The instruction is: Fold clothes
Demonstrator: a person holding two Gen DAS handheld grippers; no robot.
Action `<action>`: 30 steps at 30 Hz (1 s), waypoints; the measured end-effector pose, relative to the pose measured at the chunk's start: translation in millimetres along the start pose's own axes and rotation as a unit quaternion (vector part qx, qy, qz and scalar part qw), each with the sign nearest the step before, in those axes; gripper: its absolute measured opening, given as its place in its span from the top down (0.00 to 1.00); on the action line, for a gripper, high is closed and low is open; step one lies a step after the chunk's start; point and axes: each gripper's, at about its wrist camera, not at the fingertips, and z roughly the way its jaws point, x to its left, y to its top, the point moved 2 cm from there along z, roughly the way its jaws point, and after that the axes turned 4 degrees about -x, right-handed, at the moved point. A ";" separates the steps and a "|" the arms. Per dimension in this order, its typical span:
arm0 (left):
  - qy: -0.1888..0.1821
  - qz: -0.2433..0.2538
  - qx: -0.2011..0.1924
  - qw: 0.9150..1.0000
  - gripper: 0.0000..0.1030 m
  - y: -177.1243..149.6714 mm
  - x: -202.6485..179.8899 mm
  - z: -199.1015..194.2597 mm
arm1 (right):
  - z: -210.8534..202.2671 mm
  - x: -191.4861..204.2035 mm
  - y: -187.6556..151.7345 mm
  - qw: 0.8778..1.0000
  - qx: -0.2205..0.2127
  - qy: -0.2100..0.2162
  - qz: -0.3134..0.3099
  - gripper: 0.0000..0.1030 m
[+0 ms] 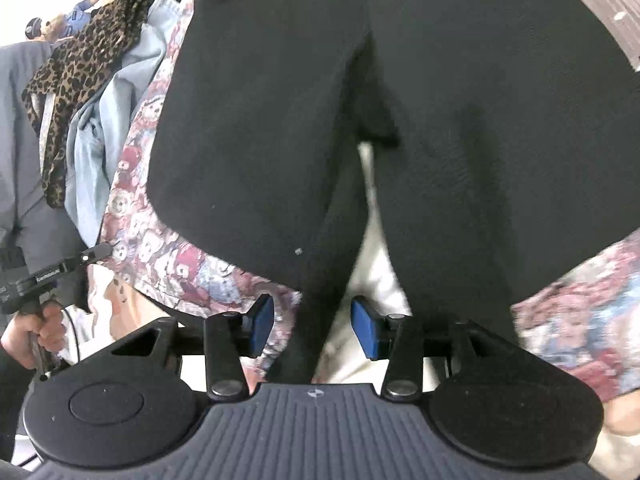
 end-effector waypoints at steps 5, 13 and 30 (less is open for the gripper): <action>-0.003 -0.001 0.002 1.000 0.94 0.1 -5.6 2.4 | 8.4 7.2 -6.3 1.000 0.024 -0.002 -0.020 0.95; -0.006 0.007 -0.005 1.000 0.94 1.9 -12.9 -9.6 | -11.5 11.2 -13.0 0.999 0.029 -0.001 -0.039 0.99; -0.019 0.022 -0.032 0.999 0.94 8.7 -35.3 -28.3 | -52.8 44.2 16.0 0.986 -0.069 -0.047 -0.144 0.61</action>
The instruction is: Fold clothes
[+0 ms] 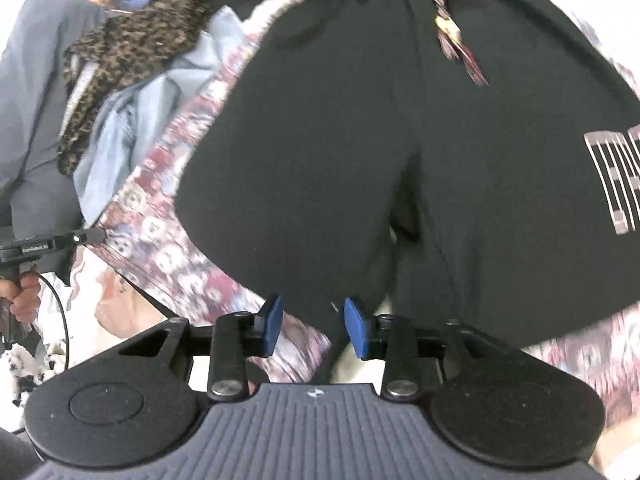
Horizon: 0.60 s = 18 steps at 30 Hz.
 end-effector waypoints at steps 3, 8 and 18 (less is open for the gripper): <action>-0.003 0.003 0.000 1.000 0.94 0.2 -2.8 -1.8 | 3.1 16.8 11.6 0.999 -0.016 -0.002 -0.043 0.61; -0.003 0.002 -0.004 1.000 0.94 2.8 -5.0 -4.3 | 12.1 43.7 25.3 0.995 -0.035 0.020 -0.087 0.61; -0.009 0.002 -0.012 1.000 0.94 5.4 -18.4 -2.2 | 27.8 90.4 36.5 0.987 -0.035 0.049 -0.148 0.57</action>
